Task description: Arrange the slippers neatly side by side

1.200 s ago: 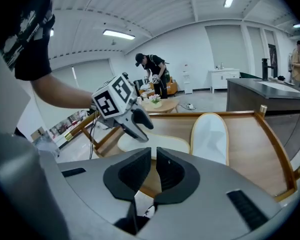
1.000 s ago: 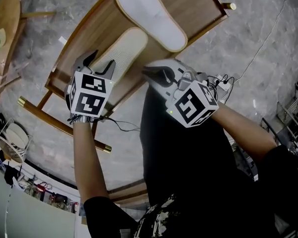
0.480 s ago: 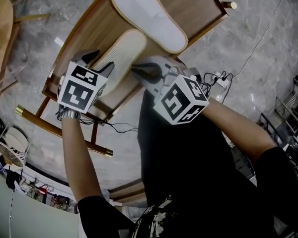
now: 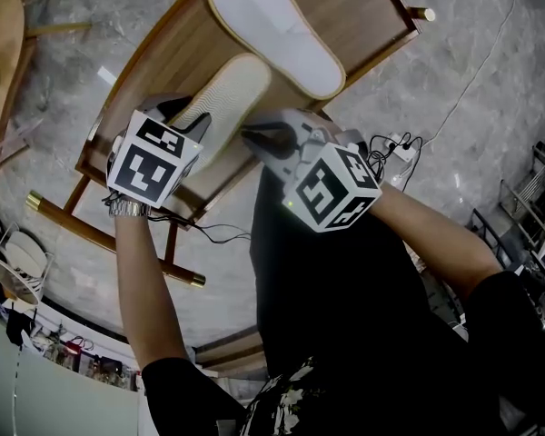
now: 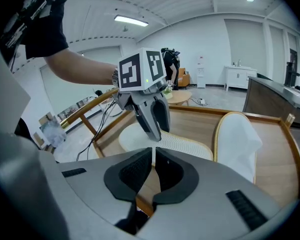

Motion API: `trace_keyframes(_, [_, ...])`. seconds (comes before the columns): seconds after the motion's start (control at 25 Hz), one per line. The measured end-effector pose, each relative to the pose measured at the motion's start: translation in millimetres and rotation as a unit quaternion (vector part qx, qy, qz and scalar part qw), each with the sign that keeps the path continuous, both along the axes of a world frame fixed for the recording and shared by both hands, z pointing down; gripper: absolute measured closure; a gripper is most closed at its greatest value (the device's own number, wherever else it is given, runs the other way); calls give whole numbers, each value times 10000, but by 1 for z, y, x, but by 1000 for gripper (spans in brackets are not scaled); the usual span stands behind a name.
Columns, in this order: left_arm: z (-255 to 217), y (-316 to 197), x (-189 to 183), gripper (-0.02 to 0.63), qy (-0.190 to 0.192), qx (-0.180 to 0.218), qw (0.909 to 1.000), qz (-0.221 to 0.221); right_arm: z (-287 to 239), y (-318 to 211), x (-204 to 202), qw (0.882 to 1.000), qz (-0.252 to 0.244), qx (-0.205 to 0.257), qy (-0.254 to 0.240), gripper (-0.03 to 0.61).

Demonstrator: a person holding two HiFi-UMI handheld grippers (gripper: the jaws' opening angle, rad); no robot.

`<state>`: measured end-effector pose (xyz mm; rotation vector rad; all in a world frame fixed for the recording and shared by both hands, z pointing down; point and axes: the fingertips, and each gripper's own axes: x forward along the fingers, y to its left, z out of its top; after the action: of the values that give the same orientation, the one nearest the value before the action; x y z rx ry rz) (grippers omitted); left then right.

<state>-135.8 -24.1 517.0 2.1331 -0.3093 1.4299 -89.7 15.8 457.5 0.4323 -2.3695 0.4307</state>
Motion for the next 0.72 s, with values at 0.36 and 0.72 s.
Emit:
trace_keyframes(0.36, [-18, 1, 0, 529, -83, 349, 9993, -72, 2, 6, 1, 10000, -60, 6, -22, 563])
trace_keyframes(0.72, [-44, 4, 4, 563, -177, 933, 9955, -32, -8, 13, 9, 9998, -126, 136, -78, 563])
